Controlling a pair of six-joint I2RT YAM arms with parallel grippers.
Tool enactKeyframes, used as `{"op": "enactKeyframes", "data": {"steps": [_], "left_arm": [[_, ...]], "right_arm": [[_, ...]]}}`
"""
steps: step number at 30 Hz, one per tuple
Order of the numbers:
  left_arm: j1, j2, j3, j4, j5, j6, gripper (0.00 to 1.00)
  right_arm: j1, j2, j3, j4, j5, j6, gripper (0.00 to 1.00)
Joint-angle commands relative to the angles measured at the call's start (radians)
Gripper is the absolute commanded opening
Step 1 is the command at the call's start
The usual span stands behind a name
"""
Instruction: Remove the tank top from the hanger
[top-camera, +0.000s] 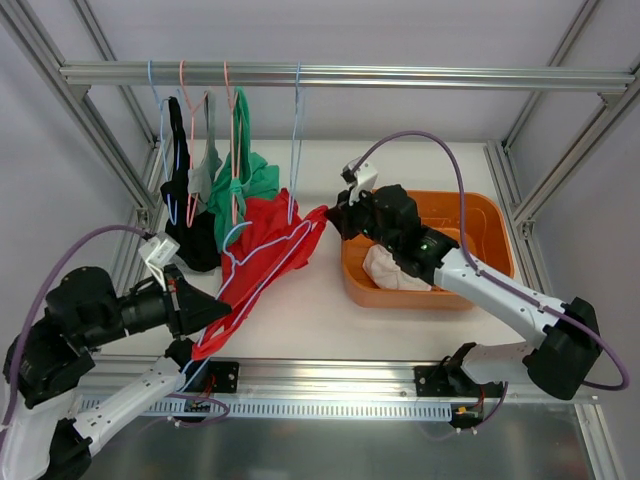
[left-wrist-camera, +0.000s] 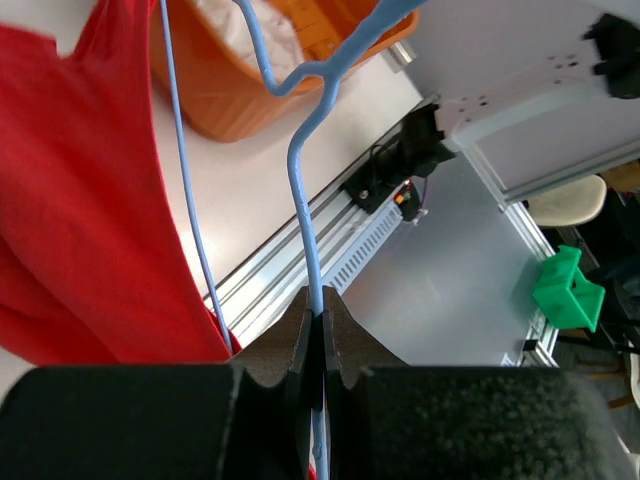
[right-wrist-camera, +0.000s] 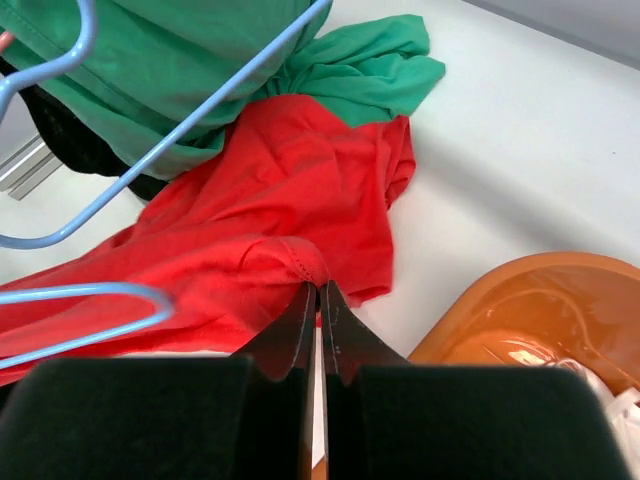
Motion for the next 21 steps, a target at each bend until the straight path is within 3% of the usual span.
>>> {"op": "enactKeyframes", "data": {"steps": [1,6,7,11,12,14,15,17,19,21], "left_arm": [[-0.009,0.049,0.114,0.022,0.092,0.043,0.00],[-0.008,0.130,0.231,0.081,0.099,0.093,0.00],[-0.008,0.146,0.236,0.117,0.102,0.100,0.00],[-0.008,0.152,0.155,0.429,0.133,0.152,0.00],[-0.008,0.152,0.121,0.609,0.133,0.162,0.00],[-0.009,0.146,-0.007,0.821,0.118,0.182,0.00],[-0.008,0.147,-0.055,1.044,0.087,0.204,0.00],[-0.011,0.161,-0.195,1.274,0.060,0.231,0.00],[-0.014,0.191,-0.266,1.556,-0.036,0.268,0.00],[-0.018,0.219,-0.335,1.704,-0.095,0.314,0.00]], "right_arm": [[-0.004,0.004,0.079,-0.069,0.003,-0.012,0.00],[-0.003,-0.050,0.075,-0.087,-0.153,0.022,0.00],[-0.001,-0.067,0.066,-0.087,-0.242,0.042,0.00],[0.033,-0.153,-0.003,-0.087,-0.338,0.083,0.00],[0.049,-0.194,-0.016,-0.087,-0.342,0.094,0.00],[0.068,-0.232,-0.039,-0.087,-0.373,0.111,0.00],[0.089,-0.249,-0.060,-0.087,-0.380,0.137,0.00],[0.111,-0.298,-0.082,-0.087,-0.385,0.159,0.00],[0.137,-0.340,-0.114,-0.087,-0.373,0.177,0.00],[0.158,-0.358,-0.138,-0.092,-0.352,0.197,0.00]]}}
